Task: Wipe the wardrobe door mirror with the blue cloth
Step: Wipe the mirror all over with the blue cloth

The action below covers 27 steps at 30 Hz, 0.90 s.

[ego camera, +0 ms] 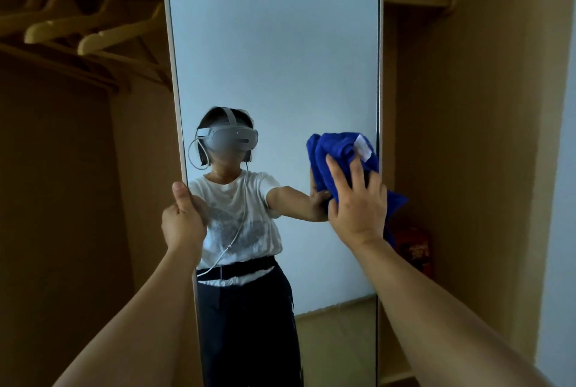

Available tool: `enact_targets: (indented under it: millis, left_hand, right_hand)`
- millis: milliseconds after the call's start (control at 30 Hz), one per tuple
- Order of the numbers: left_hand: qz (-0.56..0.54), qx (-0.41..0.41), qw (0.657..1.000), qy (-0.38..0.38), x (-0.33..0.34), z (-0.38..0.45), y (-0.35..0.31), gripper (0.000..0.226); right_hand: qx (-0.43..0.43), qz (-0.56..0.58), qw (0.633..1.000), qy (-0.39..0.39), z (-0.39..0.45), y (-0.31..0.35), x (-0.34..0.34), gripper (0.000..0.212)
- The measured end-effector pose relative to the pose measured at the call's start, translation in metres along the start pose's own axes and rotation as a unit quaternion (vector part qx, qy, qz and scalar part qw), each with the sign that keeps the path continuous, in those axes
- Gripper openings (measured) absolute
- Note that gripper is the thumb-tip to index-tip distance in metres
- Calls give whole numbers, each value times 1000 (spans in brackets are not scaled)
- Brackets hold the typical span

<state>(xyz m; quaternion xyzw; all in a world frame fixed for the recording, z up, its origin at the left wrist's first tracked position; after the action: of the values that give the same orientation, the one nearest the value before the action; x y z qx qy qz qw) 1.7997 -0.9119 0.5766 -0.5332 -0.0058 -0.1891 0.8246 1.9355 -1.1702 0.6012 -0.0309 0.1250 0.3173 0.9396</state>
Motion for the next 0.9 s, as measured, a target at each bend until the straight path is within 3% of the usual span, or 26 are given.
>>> enact_targets:
  millis: [200,333,533,900]
  left_hand:
    - [24,-4,999,22,-4,-3,10,57]
    - [24,-68,997,34,-9,-12,39,60]
    - [8,-81,995,60,-12,-11,47,65]
    - [19,-80,994,68,-15,-11,45,45]
  right_hand:
    - [-164,-3,986,13,-26,37,0,53]
    - [-173,16,985,1,-1,54,-10,66]
    - [-159,40,986,-17,18,86,-18,63]
    - [-335,67,940,16,-97,106,12,54]
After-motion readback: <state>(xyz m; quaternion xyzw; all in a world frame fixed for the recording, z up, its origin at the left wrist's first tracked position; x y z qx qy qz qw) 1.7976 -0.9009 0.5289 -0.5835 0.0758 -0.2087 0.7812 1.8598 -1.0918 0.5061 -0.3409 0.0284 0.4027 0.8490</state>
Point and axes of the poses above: each hand's wrist, its own z-axis towards the middle knuckle, its own x-axis out of the palm, y = z × x, the point moved 5 cm from there along z, towards the middle knuckle, and after that the axes turned 2 degrees about x, right-handed, at the moved point
